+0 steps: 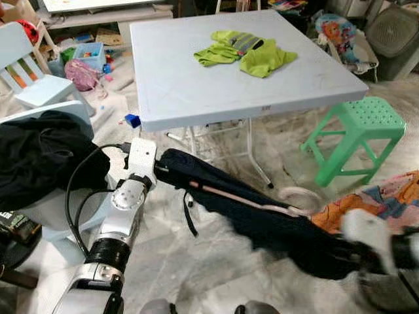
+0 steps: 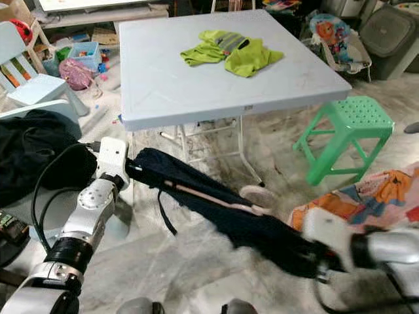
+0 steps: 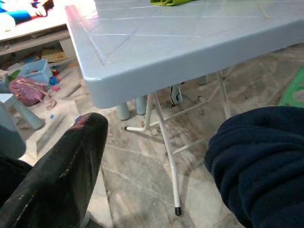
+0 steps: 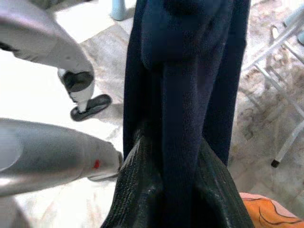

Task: Hang hanger

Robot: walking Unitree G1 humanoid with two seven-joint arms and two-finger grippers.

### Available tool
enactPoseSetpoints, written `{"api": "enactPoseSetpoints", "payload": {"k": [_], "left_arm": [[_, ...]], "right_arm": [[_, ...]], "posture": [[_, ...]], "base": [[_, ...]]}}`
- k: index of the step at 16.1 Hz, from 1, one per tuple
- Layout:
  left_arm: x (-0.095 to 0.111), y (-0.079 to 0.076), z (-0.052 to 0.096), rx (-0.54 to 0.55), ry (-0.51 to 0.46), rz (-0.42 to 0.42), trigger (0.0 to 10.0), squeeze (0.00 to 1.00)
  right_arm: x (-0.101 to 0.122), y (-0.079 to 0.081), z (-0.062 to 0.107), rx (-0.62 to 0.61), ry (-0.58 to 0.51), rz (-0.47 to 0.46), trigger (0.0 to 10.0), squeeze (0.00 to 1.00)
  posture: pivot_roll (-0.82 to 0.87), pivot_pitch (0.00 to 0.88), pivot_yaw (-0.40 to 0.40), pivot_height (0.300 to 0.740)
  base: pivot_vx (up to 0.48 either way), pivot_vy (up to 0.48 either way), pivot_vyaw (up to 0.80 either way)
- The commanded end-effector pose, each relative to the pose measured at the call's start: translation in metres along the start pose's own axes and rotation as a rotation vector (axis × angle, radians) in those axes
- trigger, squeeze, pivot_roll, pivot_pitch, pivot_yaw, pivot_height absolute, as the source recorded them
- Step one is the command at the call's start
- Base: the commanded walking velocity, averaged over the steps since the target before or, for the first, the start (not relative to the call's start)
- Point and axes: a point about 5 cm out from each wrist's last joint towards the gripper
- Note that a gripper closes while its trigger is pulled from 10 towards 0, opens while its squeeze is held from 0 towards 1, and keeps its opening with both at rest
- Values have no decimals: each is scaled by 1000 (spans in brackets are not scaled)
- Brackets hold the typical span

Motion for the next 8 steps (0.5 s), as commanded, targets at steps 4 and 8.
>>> {"api": "enactPoseSetpoints", "payload": {"k": [4, 8], "left_arm": [[-9, 16, -1, 17, 52, 4, 10000, 0], [-10, -9, 2, -109, 47, 14, 10000, 0]], "right_arm": [[41, -12, 39, -7, -156, 26, 10000, 0], [73, -13, 48, 37, -364, 17, 10000, 0]], "posture": [[-113, 15, 12, 740], [-111, 11, 18, 740]], "base": [[0, 0, 0], [0, 0, 0]]}}
Point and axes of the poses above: a point about 5 cm out from each wrist's last joint towards the gripper, its own z axis pointing back from the gripper into the wrist, its own x axis along the axis of the wrist's last joint, y = z × x, and after that the axes turned 15 degrees about -z, right-handed
